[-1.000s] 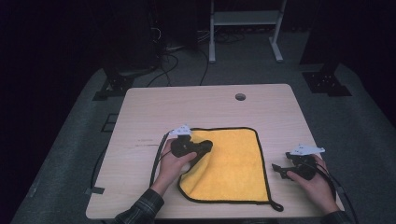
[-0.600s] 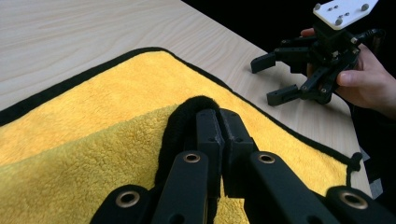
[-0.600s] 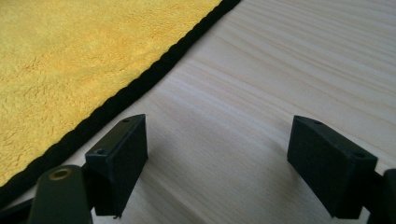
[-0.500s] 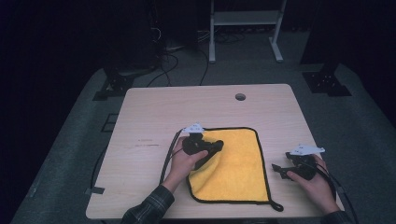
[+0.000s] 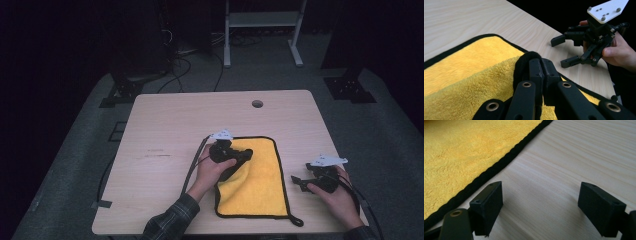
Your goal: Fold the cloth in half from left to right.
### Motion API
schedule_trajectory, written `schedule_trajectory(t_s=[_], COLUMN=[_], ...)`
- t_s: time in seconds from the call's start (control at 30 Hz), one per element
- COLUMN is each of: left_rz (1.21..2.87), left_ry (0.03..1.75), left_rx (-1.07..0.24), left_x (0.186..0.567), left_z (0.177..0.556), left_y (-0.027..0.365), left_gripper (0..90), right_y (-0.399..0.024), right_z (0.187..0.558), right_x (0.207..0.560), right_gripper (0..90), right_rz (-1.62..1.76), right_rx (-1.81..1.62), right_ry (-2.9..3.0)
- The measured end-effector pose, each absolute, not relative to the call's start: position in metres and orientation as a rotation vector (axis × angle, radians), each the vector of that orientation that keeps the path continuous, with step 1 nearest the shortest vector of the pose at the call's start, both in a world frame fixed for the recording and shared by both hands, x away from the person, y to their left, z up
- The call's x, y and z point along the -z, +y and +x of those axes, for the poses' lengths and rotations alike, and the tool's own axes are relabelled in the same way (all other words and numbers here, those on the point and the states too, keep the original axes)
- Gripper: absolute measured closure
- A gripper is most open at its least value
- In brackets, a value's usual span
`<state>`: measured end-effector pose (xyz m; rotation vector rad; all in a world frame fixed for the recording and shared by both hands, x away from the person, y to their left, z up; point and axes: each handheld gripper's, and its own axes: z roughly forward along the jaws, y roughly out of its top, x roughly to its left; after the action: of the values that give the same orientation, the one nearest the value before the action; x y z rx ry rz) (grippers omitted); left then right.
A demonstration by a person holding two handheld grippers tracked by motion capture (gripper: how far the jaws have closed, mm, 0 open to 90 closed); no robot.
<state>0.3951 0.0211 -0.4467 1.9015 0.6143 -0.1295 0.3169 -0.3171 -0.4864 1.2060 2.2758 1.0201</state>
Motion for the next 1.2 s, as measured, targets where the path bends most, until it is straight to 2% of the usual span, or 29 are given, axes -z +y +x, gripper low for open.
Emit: schedule_trajectory(t_s=[0.6, 1.2], left_rz=[1.924, 1.999], left_ry=[0.584, 0.633], left_rx=[0.203, 0.226], left_x=[0.458, 0.475], left_z=[0.401, 0.410], left_y=[-0.038, -0.071], left_gripper=[87.7, 86.0], right_y=[-0.317, -0.317], right_z=[0.317, 0.317], right_x=[0.486, 0.486], right_gripper=[18.6, 18.4], right_rz=[1.207, 1.204], right_rx=[-1.020, -1.021], right_ry=[2.277, 2.278])
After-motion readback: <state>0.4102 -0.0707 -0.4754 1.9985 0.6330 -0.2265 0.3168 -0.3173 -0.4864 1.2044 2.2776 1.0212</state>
